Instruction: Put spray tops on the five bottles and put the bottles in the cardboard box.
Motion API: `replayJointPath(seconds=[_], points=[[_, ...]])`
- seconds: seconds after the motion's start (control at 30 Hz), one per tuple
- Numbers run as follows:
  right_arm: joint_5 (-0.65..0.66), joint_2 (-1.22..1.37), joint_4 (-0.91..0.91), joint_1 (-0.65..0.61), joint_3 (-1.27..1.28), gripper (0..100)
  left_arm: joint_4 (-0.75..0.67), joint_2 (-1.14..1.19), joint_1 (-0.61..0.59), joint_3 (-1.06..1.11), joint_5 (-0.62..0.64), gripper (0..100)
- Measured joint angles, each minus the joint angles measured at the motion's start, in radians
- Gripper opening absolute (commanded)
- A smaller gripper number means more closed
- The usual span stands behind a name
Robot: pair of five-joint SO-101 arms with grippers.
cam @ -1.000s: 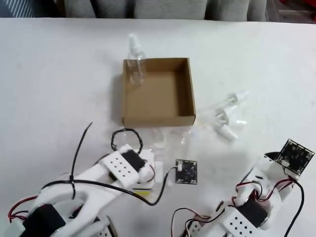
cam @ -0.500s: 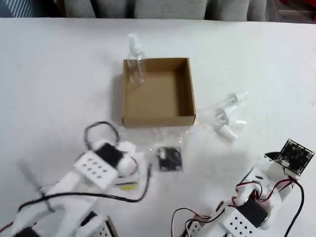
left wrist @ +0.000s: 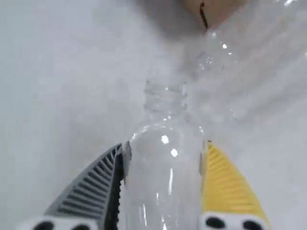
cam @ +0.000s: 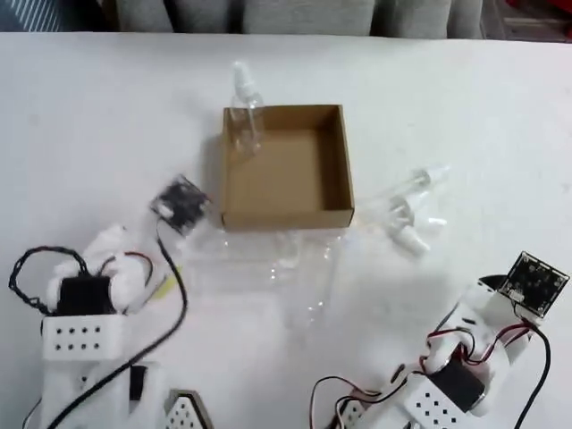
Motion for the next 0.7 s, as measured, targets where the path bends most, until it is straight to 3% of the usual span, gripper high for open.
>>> replayJointPath(seconds=[0.17, 0.37, 0.7], points=[[0.0, 0.0, 0.0, 0.0, 0.0, 1.7, -0.049, 0.117, -0.015, -0.043, 0.178, 9], [0.0, 0.0, 0.0, 0.0, 0.0, 1.7, -0.13, 0.47, -0.051, -0.193, 0.388, 9], [0.0, 0.0, 0.0, 0.0, 0.0, 1.7, -0.215, 1.071, -0.055, -0.476, 0.453, 13]])
